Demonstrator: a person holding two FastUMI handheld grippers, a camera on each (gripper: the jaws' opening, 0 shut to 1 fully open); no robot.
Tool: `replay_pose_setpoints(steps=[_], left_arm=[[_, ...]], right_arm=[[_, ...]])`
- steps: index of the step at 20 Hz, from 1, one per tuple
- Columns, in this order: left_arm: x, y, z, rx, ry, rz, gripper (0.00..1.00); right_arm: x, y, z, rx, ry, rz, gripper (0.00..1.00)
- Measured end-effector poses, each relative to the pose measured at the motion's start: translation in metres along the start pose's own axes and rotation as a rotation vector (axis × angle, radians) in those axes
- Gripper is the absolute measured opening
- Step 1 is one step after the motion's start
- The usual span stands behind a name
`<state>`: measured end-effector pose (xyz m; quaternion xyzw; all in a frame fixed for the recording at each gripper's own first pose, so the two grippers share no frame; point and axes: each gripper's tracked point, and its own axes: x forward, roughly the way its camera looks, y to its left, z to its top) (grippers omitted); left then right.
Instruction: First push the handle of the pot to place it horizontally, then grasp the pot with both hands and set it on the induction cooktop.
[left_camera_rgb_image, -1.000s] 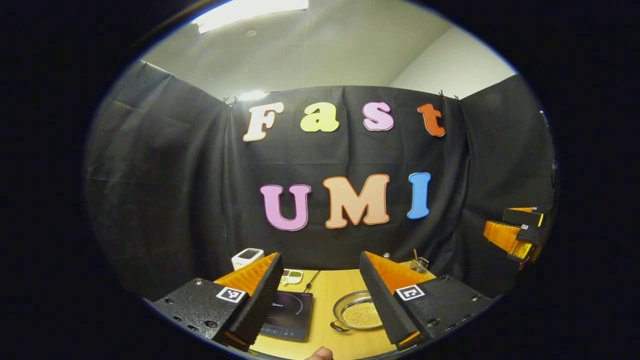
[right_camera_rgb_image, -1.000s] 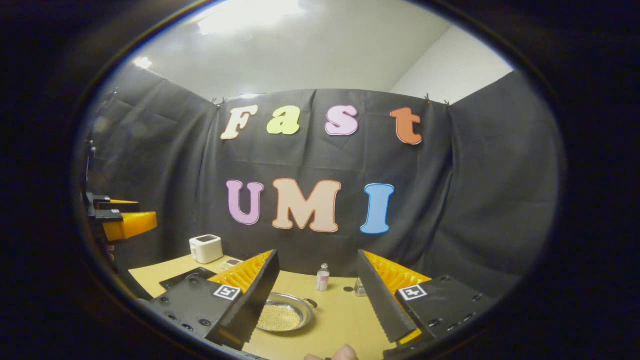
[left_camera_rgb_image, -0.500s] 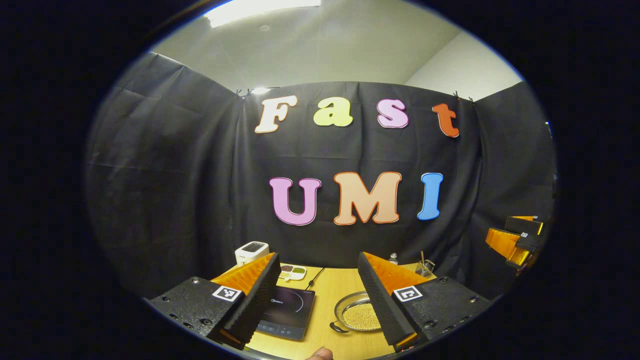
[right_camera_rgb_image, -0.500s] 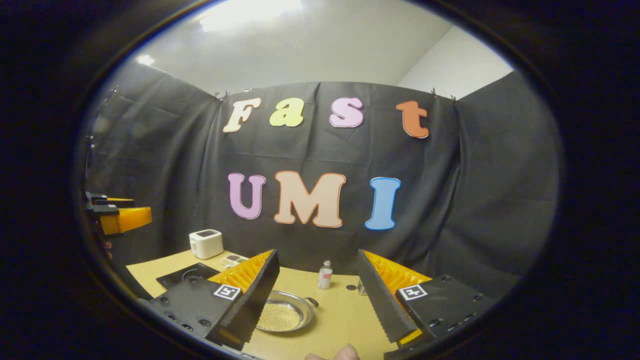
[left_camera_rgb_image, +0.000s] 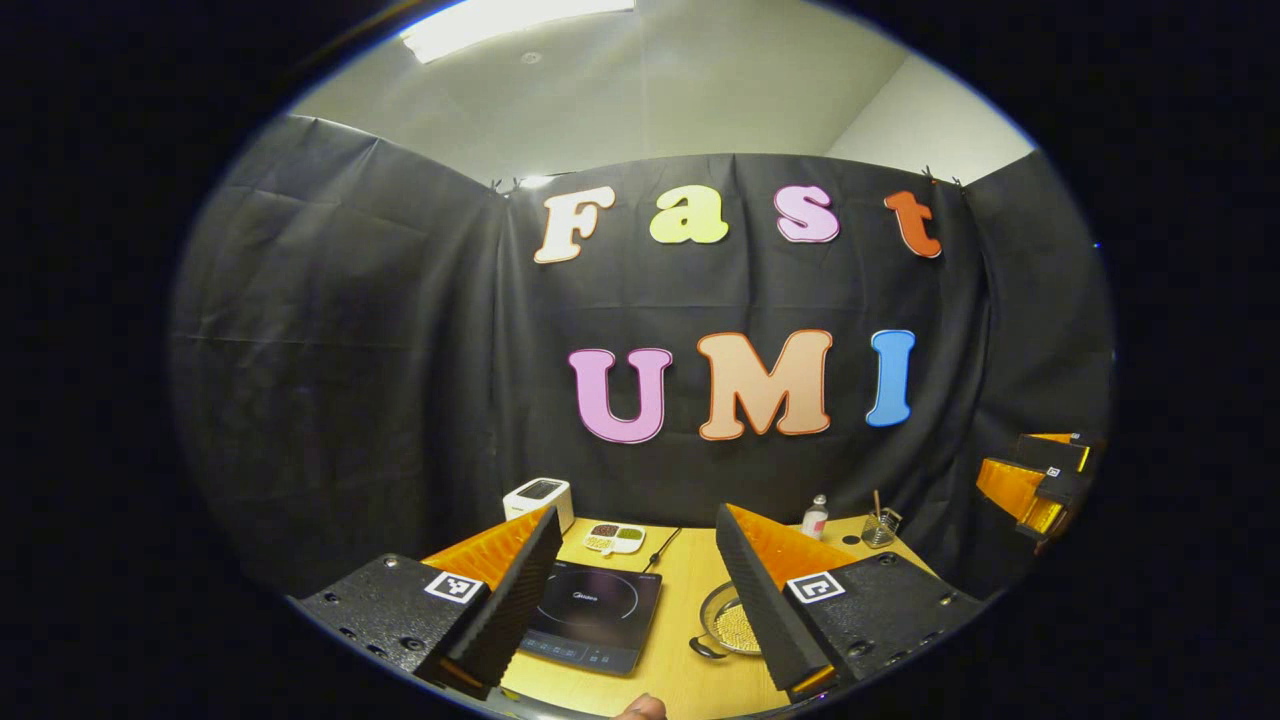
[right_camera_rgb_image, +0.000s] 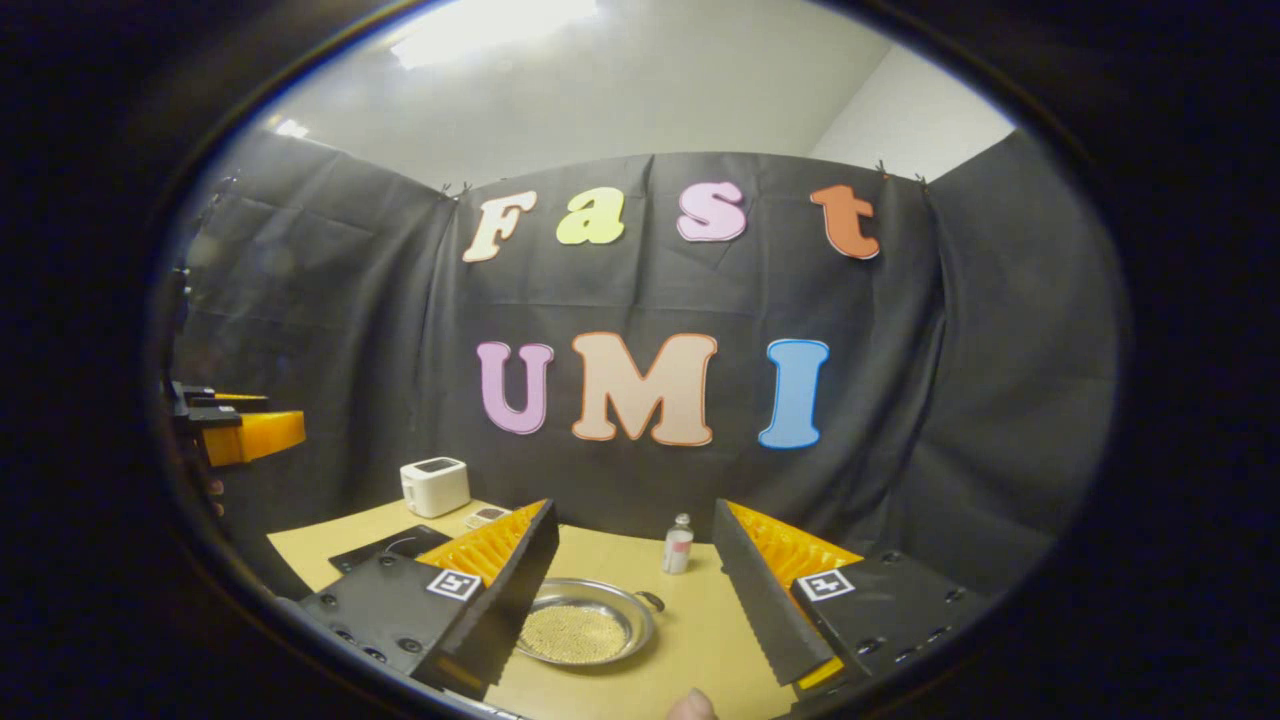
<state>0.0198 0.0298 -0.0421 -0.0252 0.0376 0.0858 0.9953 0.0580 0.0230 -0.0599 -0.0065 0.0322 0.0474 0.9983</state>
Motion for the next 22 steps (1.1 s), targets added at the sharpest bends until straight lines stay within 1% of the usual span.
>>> replay_pose_setpoints(steps=[2, 3, 4, 5, 6, 7, 8, 9, 11, 12, 13, 14, 16, 17, 18, 19, 20, 21, 22], left_arm=[[0.006, 0.005, -0.009, 0.002, 0.006, -0.015, 0.91], [0.013, 0.009, -0.014, 0.001, 0.009, -0.026, 0.95], [0.023, 0.014, -0.017, -0.011, 0.009, -0.035, 0.91], [0.035, 0.021, -0.021, -0.028, 0.023, -0.041, 0.94], [0.044, 0.028, -0.025, -0.044, 0.041, -0.047, 0.91], [0.053, 0.034, -0.023, -0.066, 0.025, -0.064, 0.92], [0.064, 0.039, -0.021, -0.070, 0.014, -0.079, 0.95], [0.075, 0.047, -0.025, -0.058, 0.023, -0.091, 0.95], [0.091, 0.053, -0.029, -0.037, 0.019, -0.141, 0.95], [0.098, 0.056, -0.027, -0.025, 0.007, -0.162, 0.91], [0.106, 0.059, -0.030, -0.011, 0.012, -0.182, 0.95], [0.110, 0.060, -0.031, -0.004, 0.013, -0.205, 0.94], [0.116, 0.061, -0.028, -0.001, 0.000, -0.241, 0.95], [0.119, 0.064, -0.032, 0.009, 0.005, -0.246, 0.95], [0.121, 0.068, -0.034, 0.014, 0.011, -0.241, 0.95], [0.122, 0.069, -0.034, 0.004, 0.010, -0.237, 0.91], [0.122, 0.069, -0.033, -0.008, 0.013, -0.234, 0.91], [0.122, 0.068, -0.035, -0.013, 0.018, -0.230, 0.95], [0.121, 0.067, -0.038, -0.010, 0.029, -0.225, 0.91]], right_arm=[[0.005, 0.004, -0.006, 0.017, 0.020, -0.015, 0.98], [0.010, 0.010, -0.009, 0.017, 0.023, -0.023, 0.98], [0.017, 0.015, -0.013, 0.005, 0.034, -0.038, 0.98], [0.024, 0.019, -0.020, 0.000, 0.063, -0.061, 0.98], [0.029, 0.026, -0.023, 0.014, 0.076, -0.081, 0.97], [0.035, 0.038, -0.016, 0.029, 0.063, -0.094, 0.99], [0.042, 0.045, -0.013, 0.025, 0.060, -0.114, 0.98], [0.047, 0.052, -0.016, 0.021, 0.075, -0.131, 0.97], [0.054, 0.070, -0.017, 0.044, 0.081, -0.150, 0.97], [0.057, 0.075, -0.017, 0.050, 0.083, -0.165, 0.94], [0.060, 0.083, -0.024, 0.062, 0.105, -0.164, 0.88], [0.062, 0.093, -0.029, 0.077, 0.123, -0.157, 0.84], [0.065, 0.092, -0.027, 0.067, 0.122, -0.212, 0.51], [0.066, 0.095, -0.034, 0.067, 0.143, -0.217, 0.34], [0.068, 0.107, -0.043, 0.087, 0.169, -0.187, 0.18], [0.069, 0.113, -0.051, 0.091, 0.201, -0.180, 0.01], [0.067, 0.118, -0.058, 0.095, 0.237, -0.164, 0.01], [0.070, 0.121, -0.074, 0.108, 0.282, -0.138, 0.02], [0.062, 0.122, -0.083, 0.129, 0.308, -0.126, 0.02]])
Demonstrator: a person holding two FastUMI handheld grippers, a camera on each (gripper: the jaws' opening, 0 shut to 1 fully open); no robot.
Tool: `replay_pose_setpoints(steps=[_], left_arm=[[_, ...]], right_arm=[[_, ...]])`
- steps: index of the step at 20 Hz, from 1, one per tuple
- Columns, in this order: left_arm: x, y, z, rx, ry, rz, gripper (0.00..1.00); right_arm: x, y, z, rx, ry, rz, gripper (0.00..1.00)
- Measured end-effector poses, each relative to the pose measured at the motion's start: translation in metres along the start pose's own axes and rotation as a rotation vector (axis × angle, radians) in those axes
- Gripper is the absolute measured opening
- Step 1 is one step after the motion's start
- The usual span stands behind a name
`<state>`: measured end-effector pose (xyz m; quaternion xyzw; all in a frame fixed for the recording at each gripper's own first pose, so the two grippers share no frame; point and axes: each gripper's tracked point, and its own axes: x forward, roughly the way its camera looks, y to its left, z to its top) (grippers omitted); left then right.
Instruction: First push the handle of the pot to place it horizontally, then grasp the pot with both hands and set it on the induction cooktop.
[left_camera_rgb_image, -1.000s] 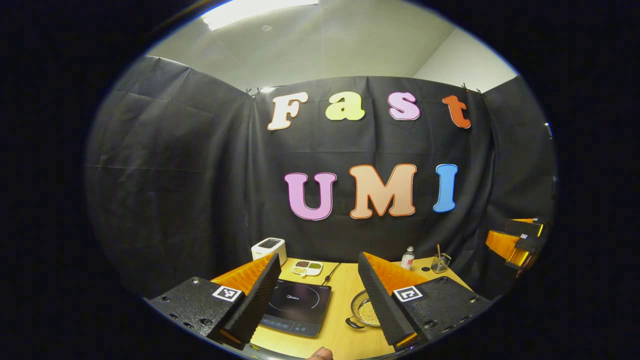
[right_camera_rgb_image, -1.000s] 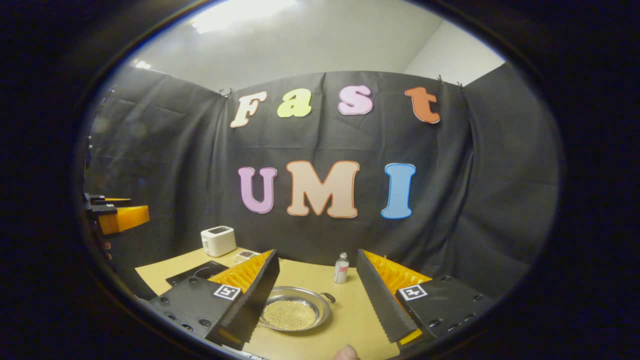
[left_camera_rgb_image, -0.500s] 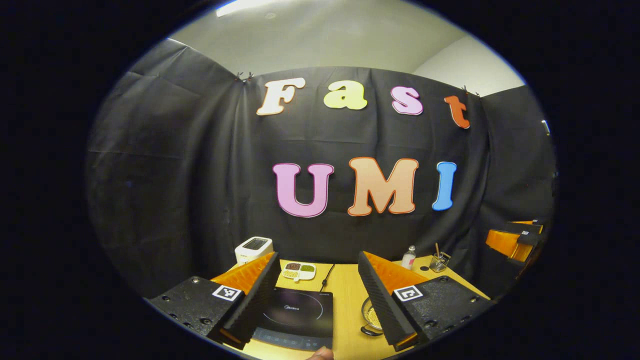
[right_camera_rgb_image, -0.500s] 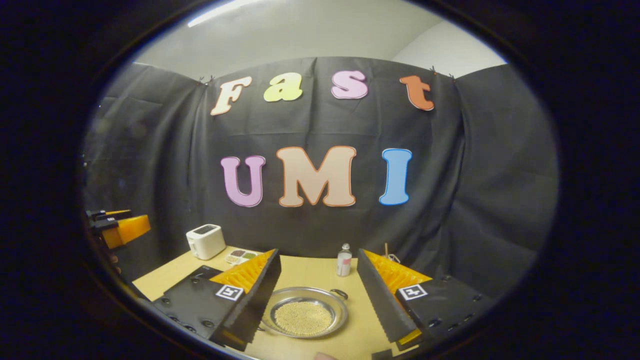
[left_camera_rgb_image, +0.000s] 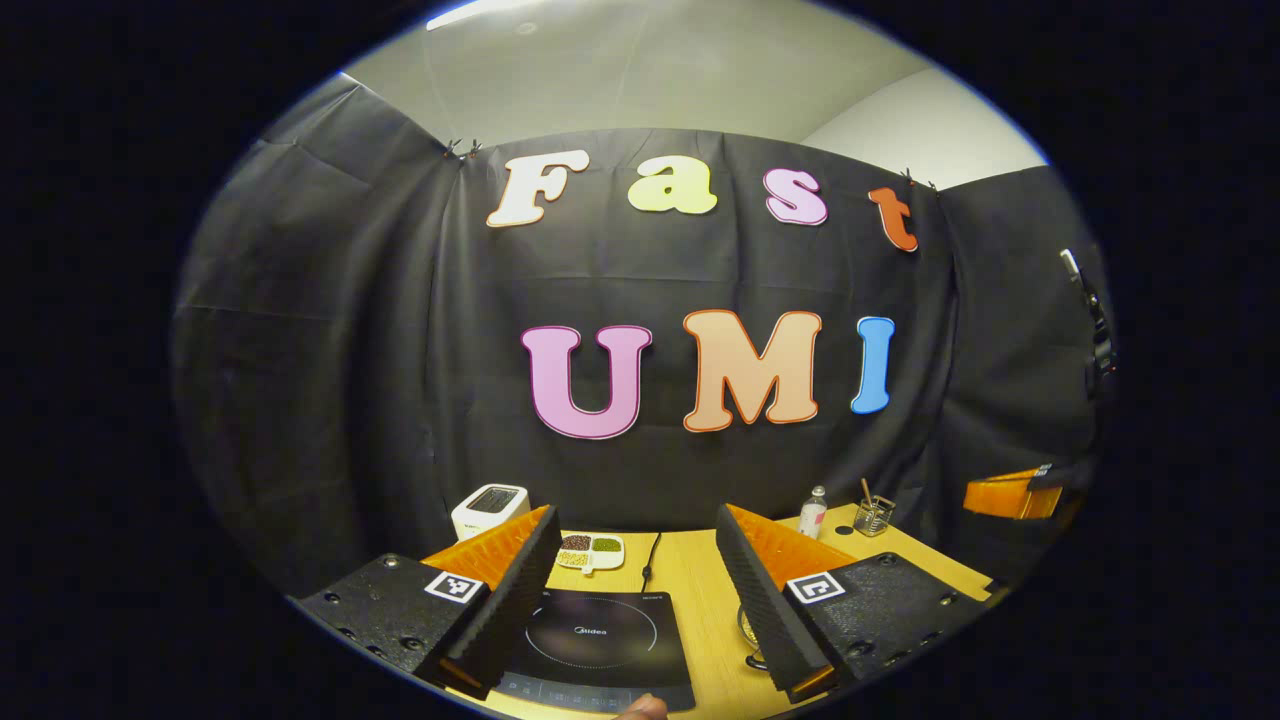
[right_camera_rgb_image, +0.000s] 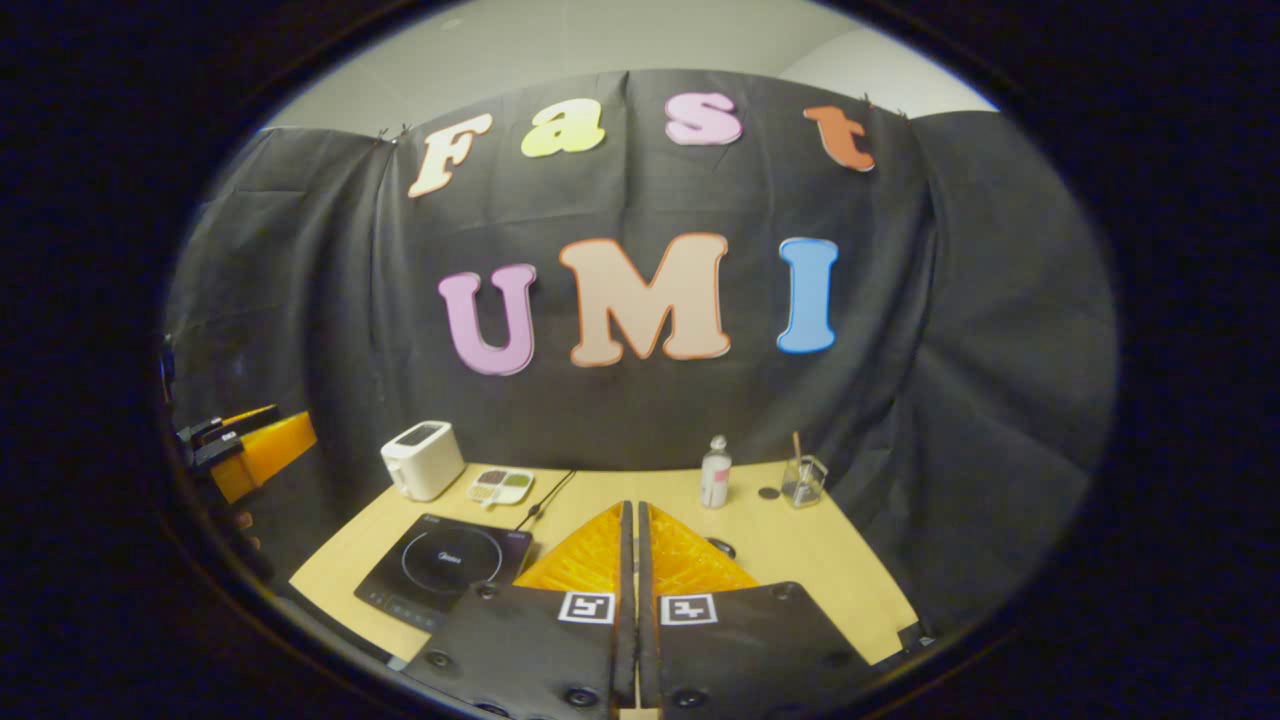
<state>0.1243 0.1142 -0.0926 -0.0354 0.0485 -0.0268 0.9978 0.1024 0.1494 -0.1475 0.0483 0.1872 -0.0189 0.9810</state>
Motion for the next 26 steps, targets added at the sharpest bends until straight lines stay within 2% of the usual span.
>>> replay_pose_setpoints(steps=[1, 2, 6, 8, 9, 12, 13, 18, 19, 20, 21, 22, 23, 26], left_arm=[[-0.002, -0.001, -0.002, 0.006, 0.005, 0.005, 0.91], [-0.003, -0.003, -0.001, 0.017, 0.011, 0.011, 0.95], [-0.011, -0.007, 0.009, 0.042, -0.008, 0.042, 0.95], [-0.014, -0.008, 0.002, 0.048, 0.015, 0.050, 0.94], [-0.012, -0.012, 0.002, 0.038, 0.007, 0.034, 0.94], [0.007, -0.012, -0.004, 0.018, 0.001, -0.019, 0.94], [0.015, -0.008, -0.007, 0.012, 0.019, -0.037, 0.95], [0.052, 0.022, -0.029, -0.024, 0.045, -0.093, 0.95], [0.059, 0.030, -0.038, -0.023, 0.059, -0.098, 0.91], [0.066, 0.034, -0.039, -0.029, 0.052, -0.112, 0.95], [0.071, 0.033, -0.040, -0.029, 0.051, -0.133, 0.91], [0.077, 0.033, -0.044, -0.022, 0.050, -0.154, 0.95], [0.084, 0.035, -0.047, -0.012, 0.050, -0.167, 0.95], [0.095, 0.039, -0.054, -0.014, 0.065, -0.179, 0.94]], right_arm=[[0.004, 0.001, -0.004, 0.015, 0.018, 0.018, 0.04], [0.005, -0.001, -0.010, 0.025, 0.036, 0.027, 0.00], [0.011, -0.007, -0.049, 0.039, 0.091, 0.069, 0.02], [0.017, -0.014, -0.077, 0.052, 0.168, 0.049, 0.00], [0.017, -0.014, -0.087, 0.065, 0.186, 0.040, 0.02], [0.023, -0.006, -0.112, 0.070, 0.227, 0.019, 0.00], [0.026, -0.005, -0.124, 0.068, 0.250, -0.002, 0.02], [0.050, 0.004, -0.178, 0.136, 0.353, -0.108, 0.02], [0.054, 0.005, -0.188, 0.150, 0.377, -0.122, 0.03], [0.059, 0.006, -0.197, 0.151, 0.395, -0.140, 0.02], [0.060, 0.006, -0.204, 0.148, 0.412, -0.159, 0.02], [0.062, 0.008, -0.212, 0.148, 0.431, -0.170, 0.02], [0.065, 0.013, -0.223, 0.148, 0.458, -0.174, 0.00], [0.073, 0.020, -0.247, 0.122, 0.521, -0.184, 0.02]])
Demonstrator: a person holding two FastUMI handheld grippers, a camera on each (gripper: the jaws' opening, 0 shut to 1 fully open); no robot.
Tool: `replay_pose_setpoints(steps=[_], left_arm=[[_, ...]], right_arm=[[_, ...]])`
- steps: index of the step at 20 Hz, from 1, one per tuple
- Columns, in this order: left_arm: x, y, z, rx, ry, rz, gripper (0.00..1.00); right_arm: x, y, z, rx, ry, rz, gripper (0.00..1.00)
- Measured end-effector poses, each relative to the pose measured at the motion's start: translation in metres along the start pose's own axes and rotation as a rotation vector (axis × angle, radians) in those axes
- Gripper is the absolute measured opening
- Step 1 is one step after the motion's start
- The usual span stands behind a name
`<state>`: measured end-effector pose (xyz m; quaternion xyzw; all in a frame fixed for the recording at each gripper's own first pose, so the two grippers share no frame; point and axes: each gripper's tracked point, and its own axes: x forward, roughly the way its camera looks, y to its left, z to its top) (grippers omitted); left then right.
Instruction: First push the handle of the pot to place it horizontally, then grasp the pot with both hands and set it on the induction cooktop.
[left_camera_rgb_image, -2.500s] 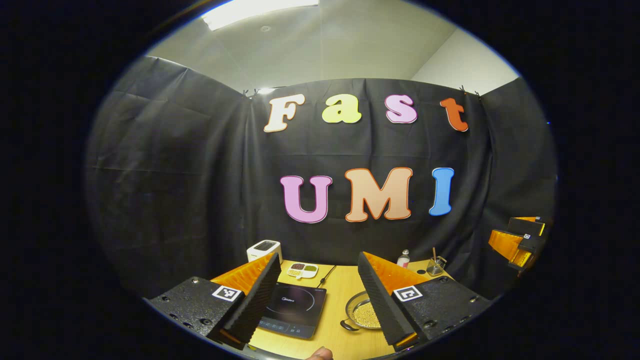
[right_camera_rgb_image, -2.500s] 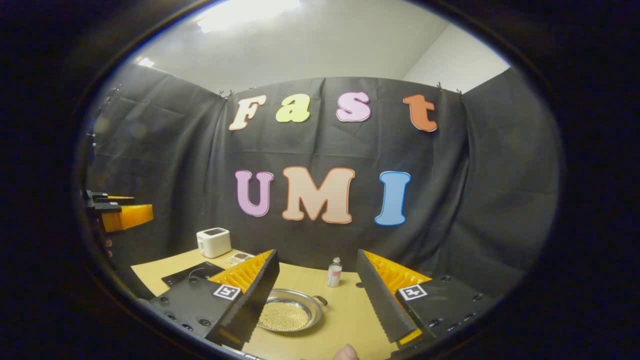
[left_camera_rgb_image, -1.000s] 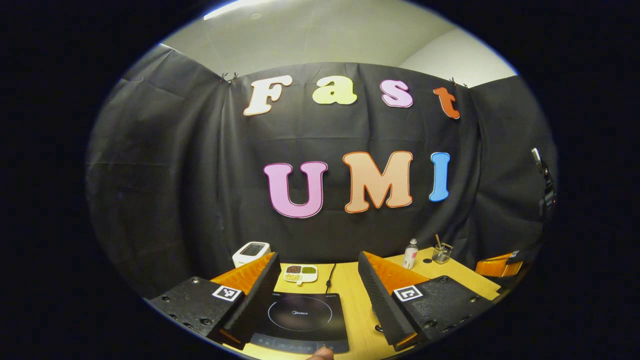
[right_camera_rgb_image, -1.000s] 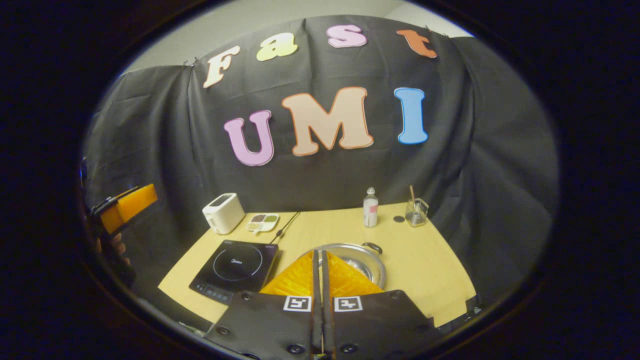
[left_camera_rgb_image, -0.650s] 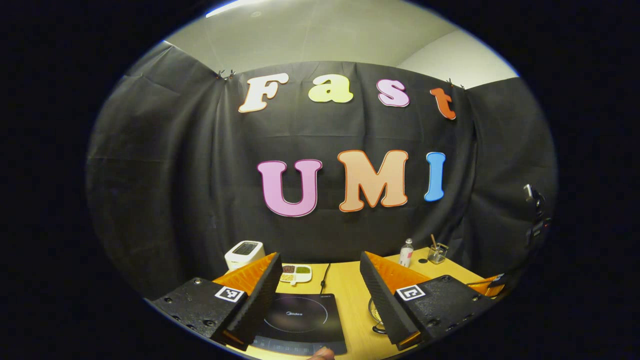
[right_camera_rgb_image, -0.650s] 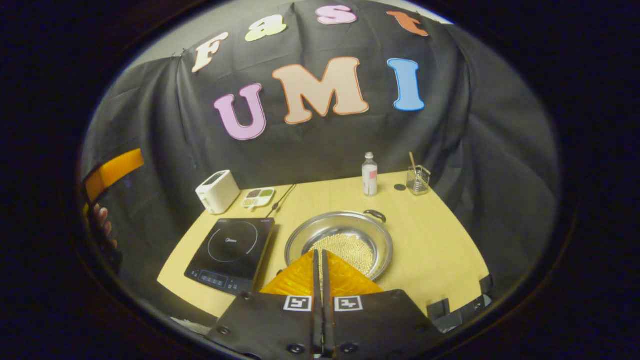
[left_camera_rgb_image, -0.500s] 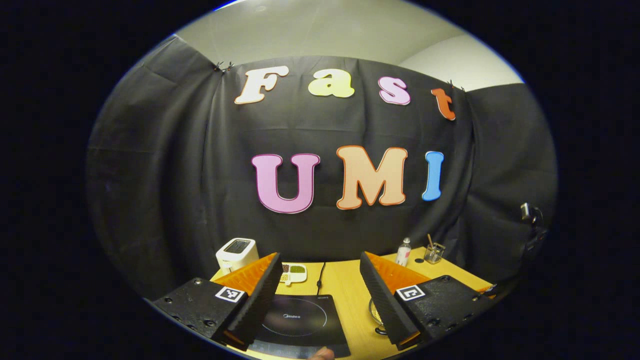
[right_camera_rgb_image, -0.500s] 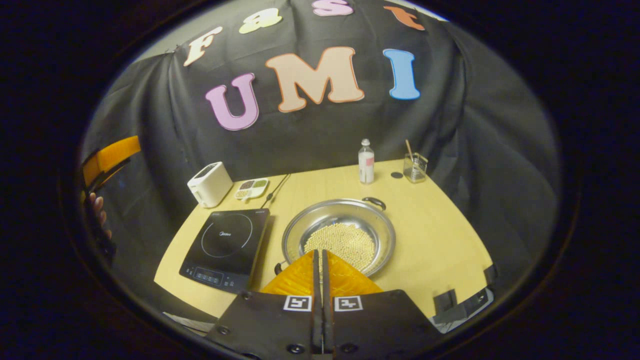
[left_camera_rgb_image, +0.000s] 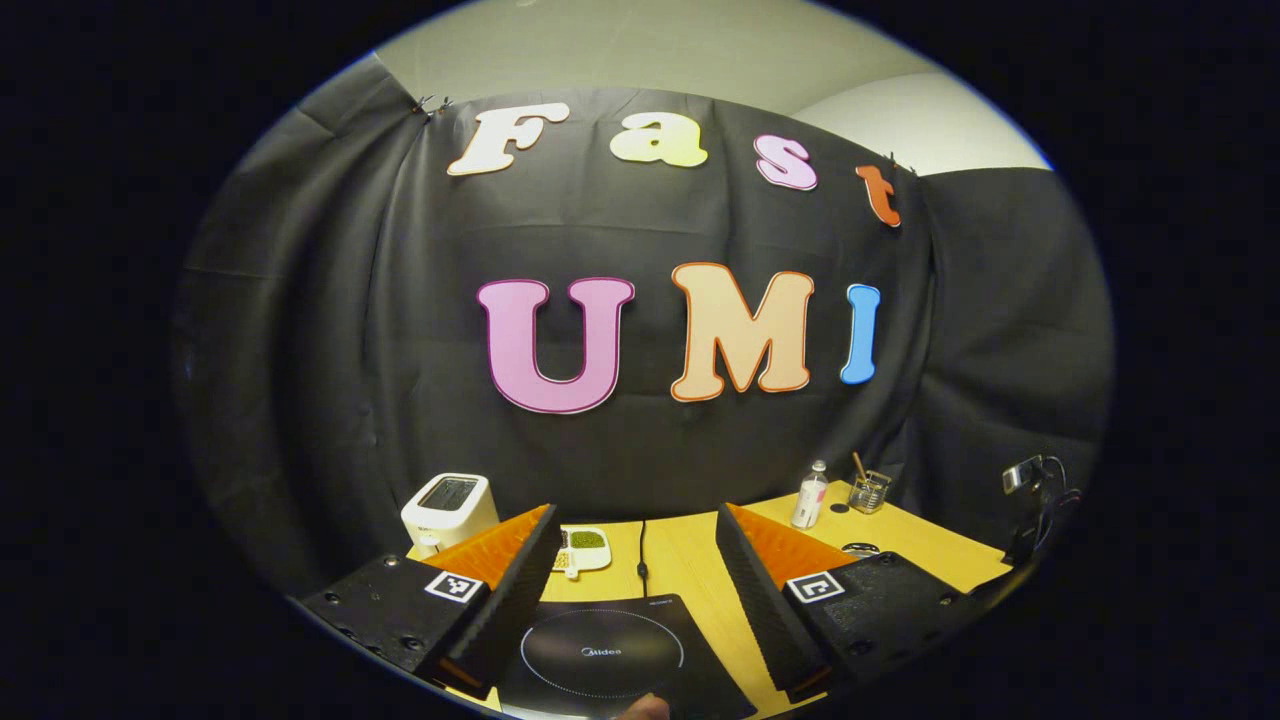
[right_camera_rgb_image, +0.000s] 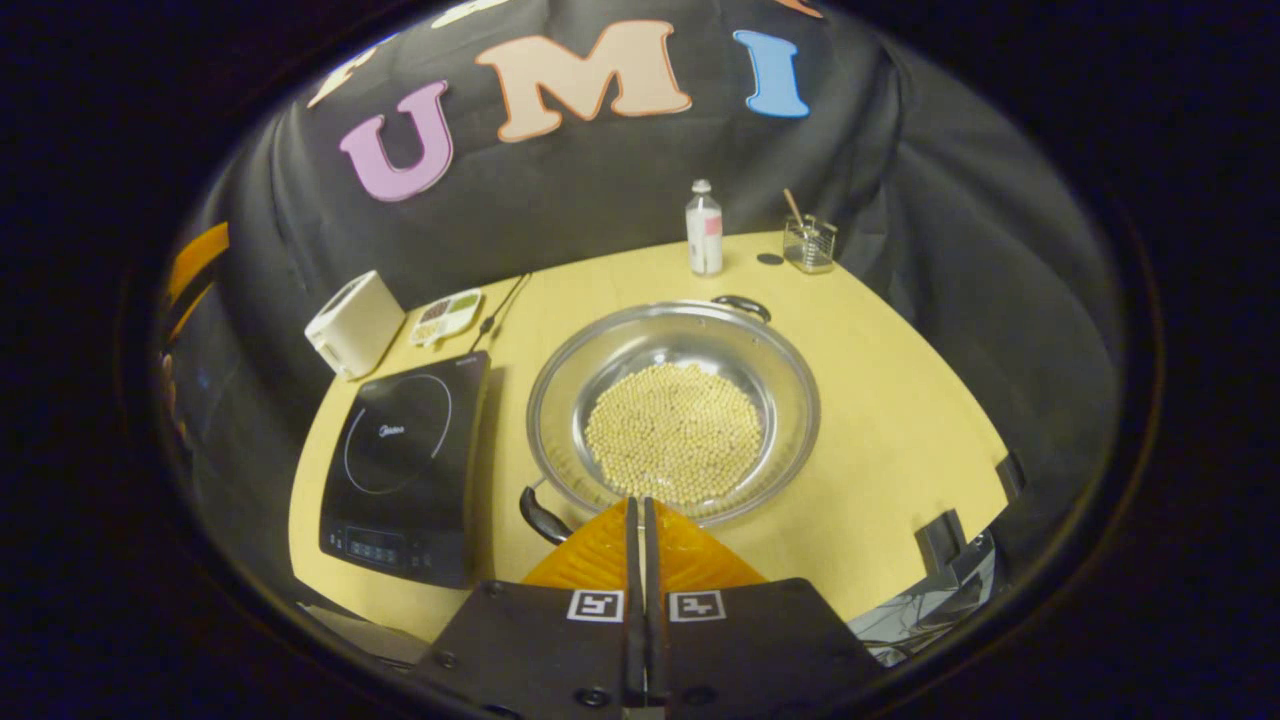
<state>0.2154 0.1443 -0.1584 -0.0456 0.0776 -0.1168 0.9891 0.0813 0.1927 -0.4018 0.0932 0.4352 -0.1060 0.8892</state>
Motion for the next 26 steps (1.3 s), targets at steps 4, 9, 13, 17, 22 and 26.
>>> replay_pose_setpoints(steps=[4, 9, 13, 17, 22, 26], left_arm=[[0.012, -0.004, -0.014, 0.012, 0.027, -0.041, 0.95], [0.019, 0.007, -0.019, 0.009, 0.038, -0.033, 0.94], [0.021, 0.016, -0.022, 0.007, 0.045, -0.019, 0.94], [0.021, 0.019, -0.025, -0.001, 0.053, -0.012, 0.94], [0.022, 0.019, -0.028, -0.004, 0.061, -0.015, 0.94], [0.022, 0.019, -0.028, -0.003, 0.058, -0.016, 0.94]], right_arm=[[0.020, 0.009, -0.024, -0.003, 0.072, -0.013, 0.00], [0.040, 0.009, -0.052, 0.006, 0.158, -0.032, 0.00], [0.058, 0.016, -0.058, 0.034, 0.189, -0.035, 0.02], [0.063, 0.024, -0.059, 0.049, 0.208, -0.046, 0.00], [0.069, 0.041, -0.061, 0.081, 0.223, -0.039, 0.00], [0.077, 0.064, -0.052, 0.142, 0.223, -0.012, 0.02]])
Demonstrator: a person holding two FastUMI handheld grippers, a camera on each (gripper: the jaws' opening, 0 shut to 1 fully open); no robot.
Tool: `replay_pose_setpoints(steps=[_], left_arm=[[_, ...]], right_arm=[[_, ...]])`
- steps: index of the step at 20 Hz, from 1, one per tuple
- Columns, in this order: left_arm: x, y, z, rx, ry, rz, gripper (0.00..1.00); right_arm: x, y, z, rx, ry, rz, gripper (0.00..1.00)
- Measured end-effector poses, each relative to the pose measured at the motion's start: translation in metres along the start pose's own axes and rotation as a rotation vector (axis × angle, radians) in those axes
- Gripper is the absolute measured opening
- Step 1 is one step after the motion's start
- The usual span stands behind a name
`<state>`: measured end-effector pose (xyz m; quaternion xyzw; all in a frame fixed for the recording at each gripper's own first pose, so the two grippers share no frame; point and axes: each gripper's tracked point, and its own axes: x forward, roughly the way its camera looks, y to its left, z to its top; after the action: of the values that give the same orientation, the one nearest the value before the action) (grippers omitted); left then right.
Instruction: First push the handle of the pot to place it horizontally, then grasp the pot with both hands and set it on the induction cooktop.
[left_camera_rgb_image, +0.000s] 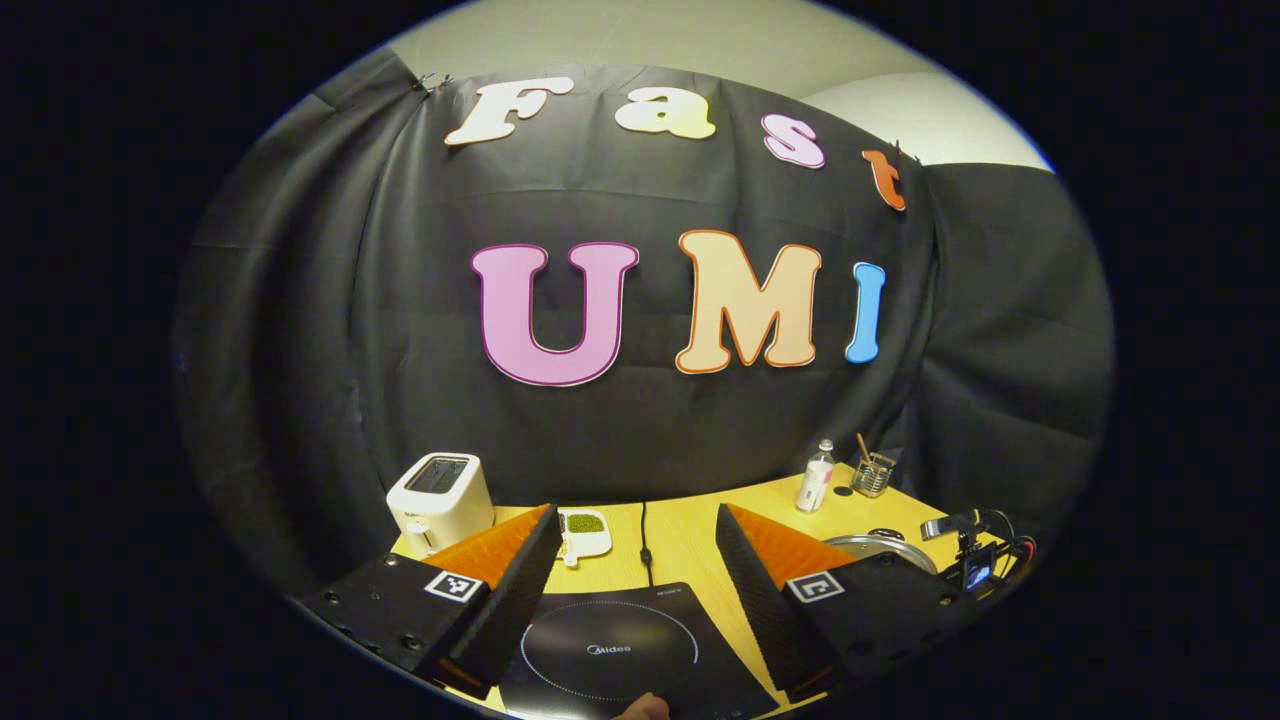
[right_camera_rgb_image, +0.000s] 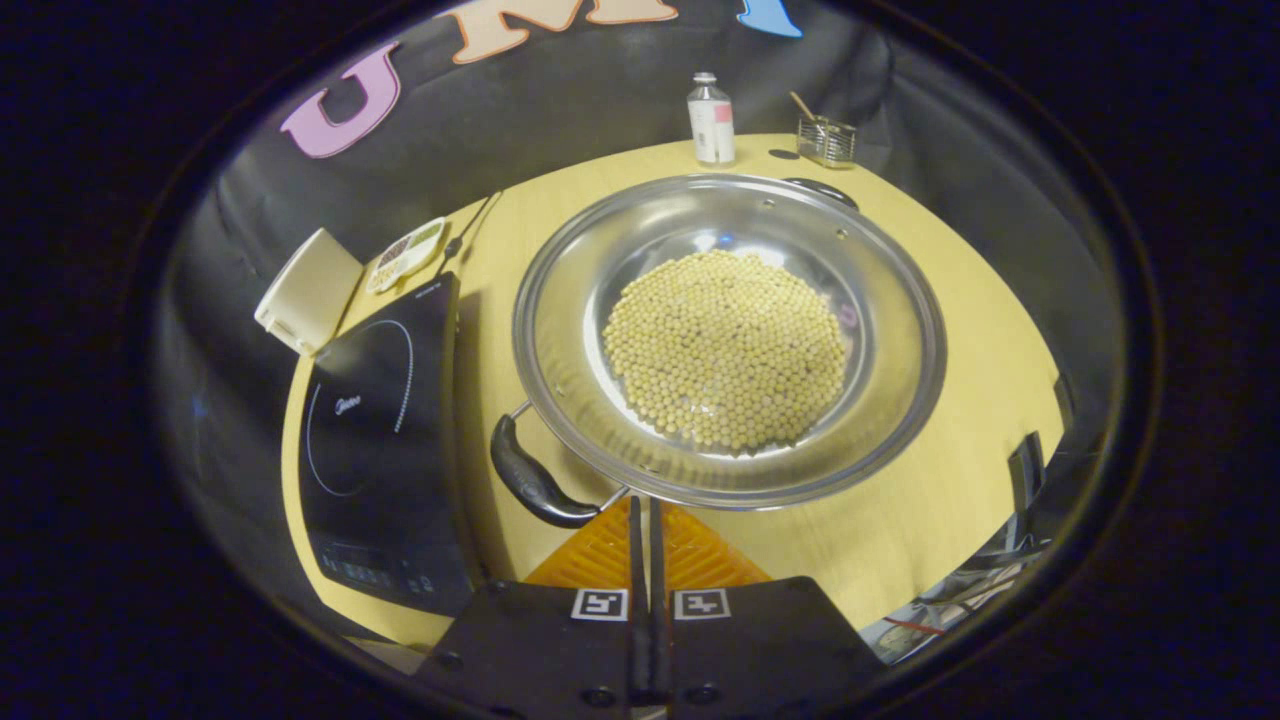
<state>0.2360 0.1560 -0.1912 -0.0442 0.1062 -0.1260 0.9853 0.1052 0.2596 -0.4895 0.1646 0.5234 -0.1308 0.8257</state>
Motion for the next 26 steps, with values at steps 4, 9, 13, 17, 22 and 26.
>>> replay_pose_setpoints(steps=[4, 9, 13, 17, 22, 26], left_arm=[[0.000, 0.003, -0.001, -0.001, 0.002, 0.007, 0.94], [-0.004, 0.011, -0.003, 0.000, 0.003, 0.019, 0.94], [-0.004, 0.013, -0.002, 0.002, 0.001, 0.022, 0.95], [-0.005, 0.014, 0.000, 0.010, -0.003, 0.024, 0.94], [-0.004, 0.012, 0.001, 0.013, -0.006, 0.024, 0.94], [-0.003, -0.004, 0.001, 0.008, 0.007, 0.005, 0.95]], right_arm=[[0.008, 0.017, 0.007, 0.047, 0.006, 0.025, 0.00], [0.016, 0.038, 0.015, 0.146, 0.020, 0.045, 0.02], [0.022, 0.054, 0.023, 0.208, 0.027, 0.066, 0.02], [0.024, 0.065, 0.031, 0.243, 0.030, 0.090, 0.02], [0.005, 0.063, 0.040, 0.255, 0.005, 0.130, 0.00], [-0.014, 0.033, 0.052, 0.207, -0.059, 0.099, 0.00]])
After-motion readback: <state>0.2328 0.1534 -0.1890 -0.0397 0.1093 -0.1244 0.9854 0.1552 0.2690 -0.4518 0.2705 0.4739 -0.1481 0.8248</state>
